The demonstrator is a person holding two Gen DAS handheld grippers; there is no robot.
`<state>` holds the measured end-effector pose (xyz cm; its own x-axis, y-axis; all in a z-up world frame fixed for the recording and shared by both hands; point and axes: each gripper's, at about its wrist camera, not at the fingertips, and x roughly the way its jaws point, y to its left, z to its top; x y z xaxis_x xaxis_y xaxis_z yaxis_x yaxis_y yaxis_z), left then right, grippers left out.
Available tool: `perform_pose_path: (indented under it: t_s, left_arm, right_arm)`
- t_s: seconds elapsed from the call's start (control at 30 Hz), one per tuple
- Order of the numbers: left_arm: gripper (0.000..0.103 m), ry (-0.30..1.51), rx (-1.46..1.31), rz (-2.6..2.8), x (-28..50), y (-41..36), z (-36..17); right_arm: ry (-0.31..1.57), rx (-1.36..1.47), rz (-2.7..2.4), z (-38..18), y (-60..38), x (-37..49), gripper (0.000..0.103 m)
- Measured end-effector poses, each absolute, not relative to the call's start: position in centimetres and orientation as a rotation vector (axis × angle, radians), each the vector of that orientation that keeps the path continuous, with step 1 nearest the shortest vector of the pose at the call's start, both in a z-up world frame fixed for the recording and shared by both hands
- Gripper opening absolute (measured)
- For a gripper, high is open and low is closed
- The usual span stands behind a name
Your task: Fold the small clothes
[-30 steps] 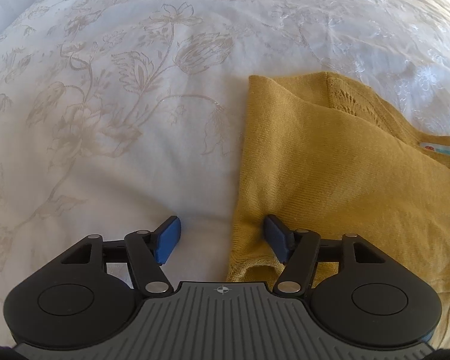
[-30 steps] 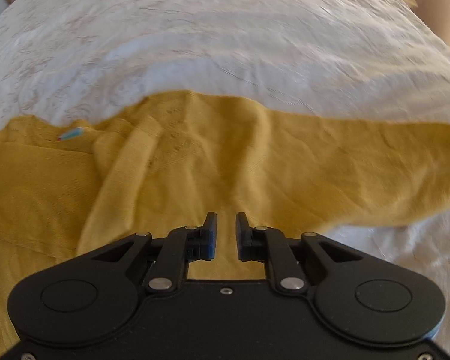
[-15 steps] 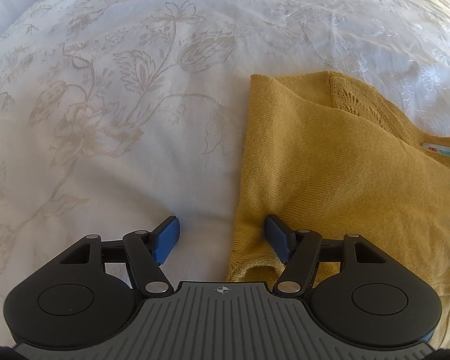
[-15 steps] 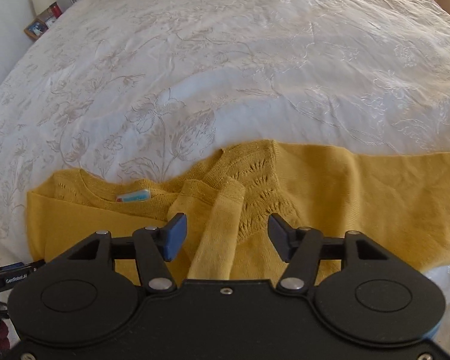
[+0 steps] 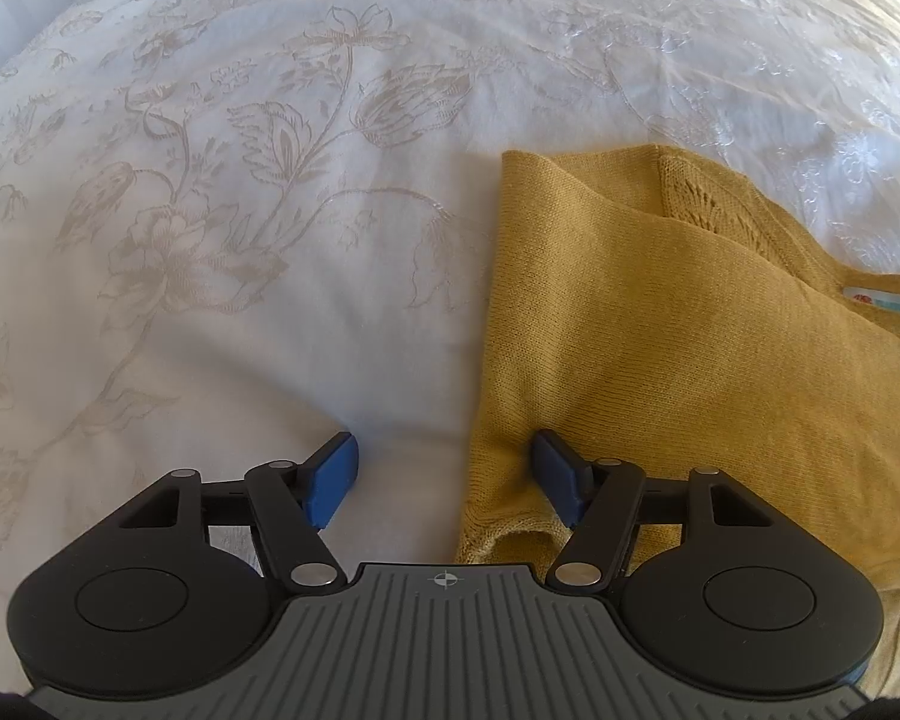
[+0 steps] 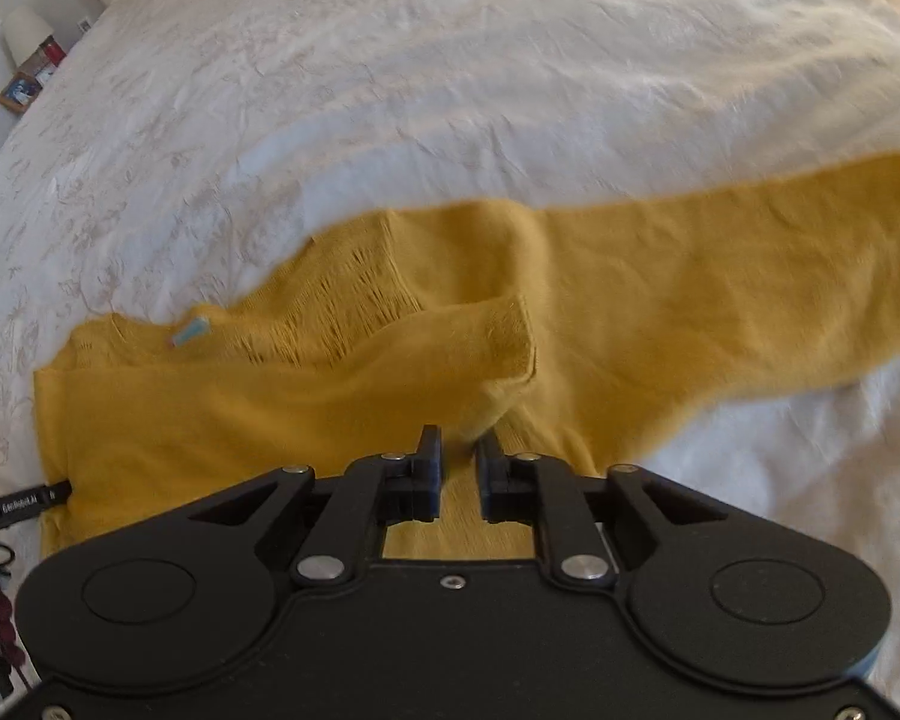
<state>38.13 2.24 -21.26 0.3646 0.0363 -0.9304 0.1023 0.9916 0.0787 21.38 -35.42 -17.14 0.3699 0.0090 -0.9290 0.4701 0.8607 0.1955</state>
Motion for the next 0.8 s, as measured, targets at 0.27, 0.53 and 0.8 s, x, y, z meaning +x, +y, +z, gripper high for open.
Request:
perform_pose_path:
  t_s: [0.27, 0.53, 0.8]
  left_arm:
    - [0.063, 1.195, 0.129, -0.058, 37.7, 2.5, -20.2]
    - [0.064, 1.207, 0.110, -0.045, 36.0, 4.1, -20.3]
    - [0.063, 1.188, 0.064, 0.007, 35.8, 5.2, -19.8]
  right_arm:
    - [1.089, 0.436, -0.289, -17.3, -36.2, 21.7, 0.038]
    - [1.079, 0.271, -0.180, -17.7, -34.3, 26.2, 0.046]
    - [1.040, 0.175, 0.001, -16.9, -29.8, 29.1, 0.046]
